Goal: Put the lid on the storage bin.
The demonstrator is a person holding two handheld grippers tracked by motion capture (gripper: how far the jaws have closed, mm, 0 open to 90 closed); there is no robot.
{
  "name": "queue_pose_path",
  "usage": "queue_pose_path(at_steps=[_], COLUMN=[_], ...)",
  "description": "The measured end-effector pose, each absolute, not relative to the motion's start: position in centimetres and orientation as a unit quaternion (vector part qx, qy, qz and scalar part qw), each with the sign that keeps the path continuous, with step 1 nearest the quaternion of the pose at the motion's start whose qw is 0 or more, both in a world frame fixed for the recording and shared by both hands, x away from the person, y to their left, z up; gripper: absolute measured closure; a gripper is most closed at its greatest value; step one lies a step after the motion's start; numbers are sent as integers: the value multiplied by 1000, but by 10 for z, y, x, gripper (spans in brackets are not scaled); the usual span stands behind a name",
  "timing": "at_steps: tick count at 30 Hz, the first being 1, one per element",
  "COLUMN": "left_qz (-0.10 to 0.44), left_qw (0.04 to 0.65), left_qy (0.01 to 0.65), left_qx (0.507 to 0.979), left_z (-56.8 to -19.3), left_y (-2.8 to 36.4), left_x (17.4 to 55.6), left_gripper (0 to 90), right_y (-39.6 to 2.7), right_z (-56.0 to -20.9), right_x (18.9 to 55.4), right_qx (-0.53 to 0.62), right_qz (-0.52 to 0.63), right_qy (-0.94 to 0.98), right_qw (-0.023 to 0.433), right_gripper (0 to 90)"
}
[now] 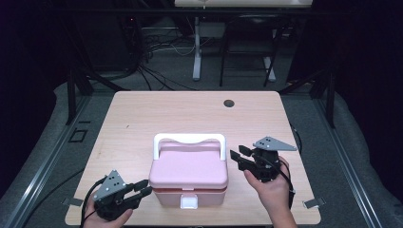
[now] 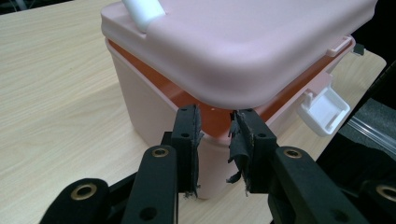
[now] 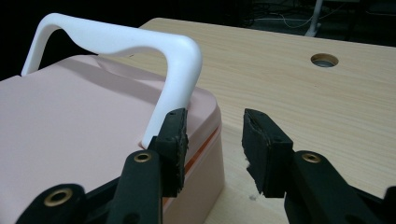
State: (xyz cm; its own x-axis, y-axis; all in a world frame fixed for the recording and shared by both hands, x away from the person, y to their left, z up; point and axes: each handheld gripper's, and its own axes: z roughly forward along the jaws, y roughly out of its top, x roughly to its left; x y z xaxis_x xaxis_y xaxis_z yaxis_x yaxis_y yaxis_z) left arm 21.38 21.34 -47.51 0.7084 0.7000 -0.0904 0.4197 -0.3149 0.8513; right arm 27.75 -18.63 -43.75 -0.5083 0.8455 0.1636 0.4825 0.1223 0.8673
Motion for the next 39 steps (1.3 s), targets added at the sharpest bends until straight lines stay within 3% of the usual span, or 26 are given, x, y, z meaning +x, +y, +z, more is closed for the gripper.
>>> queue_pose_path(at_steps=[39], left_qz=[142], left_qw=[449], left_qy=[364], left_qx=[804], left_z=[-488], left_y=[219], left_x=[214], left_gripper=[706], right_y=[-189], right_z=[-438], right_x=[278], right_qx=[462], right_qz=[481], right_qy=[720], right_qw=[192], right_gripper=[594])
